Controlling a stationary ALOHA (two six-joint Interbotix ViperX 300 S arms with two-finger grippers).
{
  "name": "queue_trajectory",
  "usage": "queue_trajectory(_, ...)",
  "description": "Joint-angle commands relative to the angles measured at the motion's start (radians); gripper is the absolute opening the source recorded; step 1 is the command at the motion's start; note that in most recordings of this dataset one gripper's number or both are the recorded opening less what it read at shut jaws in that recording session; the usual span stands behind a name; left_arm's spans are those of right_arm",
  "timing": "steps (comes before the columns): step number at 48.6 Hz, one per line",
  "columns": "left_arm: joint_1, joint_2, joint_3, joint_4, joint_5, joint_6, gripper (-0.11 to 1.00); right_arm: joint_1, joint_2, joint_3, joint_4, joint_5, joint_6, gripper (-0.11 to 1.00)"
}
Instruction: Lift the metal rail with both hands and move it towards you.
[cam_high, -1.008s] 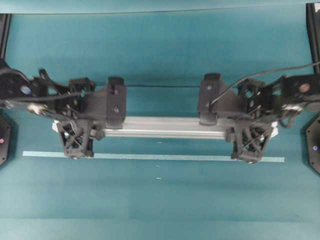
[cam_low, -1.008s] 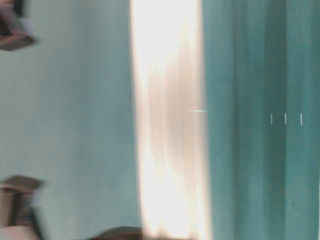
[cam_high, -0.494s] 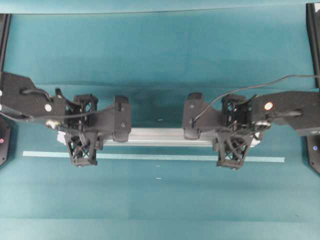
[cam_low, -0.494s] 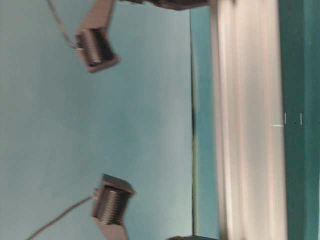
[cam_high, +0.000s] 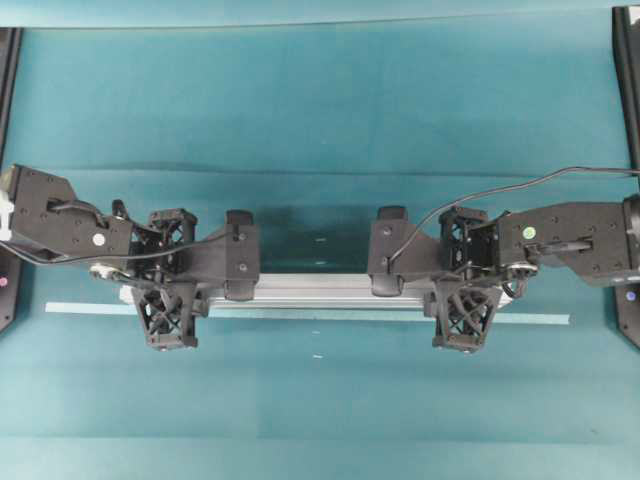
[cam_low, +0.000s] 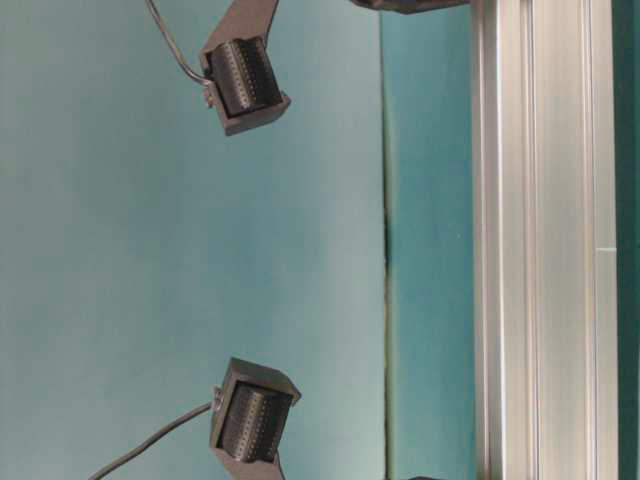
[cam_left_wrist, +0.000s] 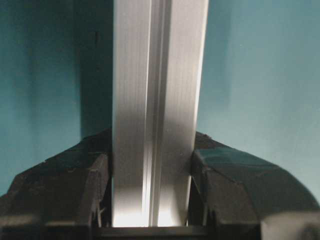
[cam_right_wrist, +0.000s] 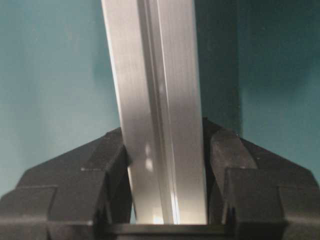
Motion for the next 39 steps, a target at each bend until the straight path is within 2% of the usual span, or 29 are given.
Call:
queue_trajectory(1,0.006,-0.006,-0.005,-0.005,-0.012,-0.035,0.29,0.005,-0.002,-0.003,0.009,0.002,0.015,0.39)
queue_trajectory(18,0.006,0.028,-0.014,-0.005,-0.051,-0.023,0.28,0.005,0.002,0.005,0.014,-0.003,0.017,0.39)
queue_trajectory(30,0.011,0.029,-0.008,-0.005,-0.051,0.021,0.28,0.006,0.005,0.005,0.02,-0.015,0.018,0.39)
queue_trajectory(39,0.025,0.029,-0.005,-0.005,-0.052,0.028,0.28,0.006,0.009,0.005,0.021,-0.029,0.028,0.39)
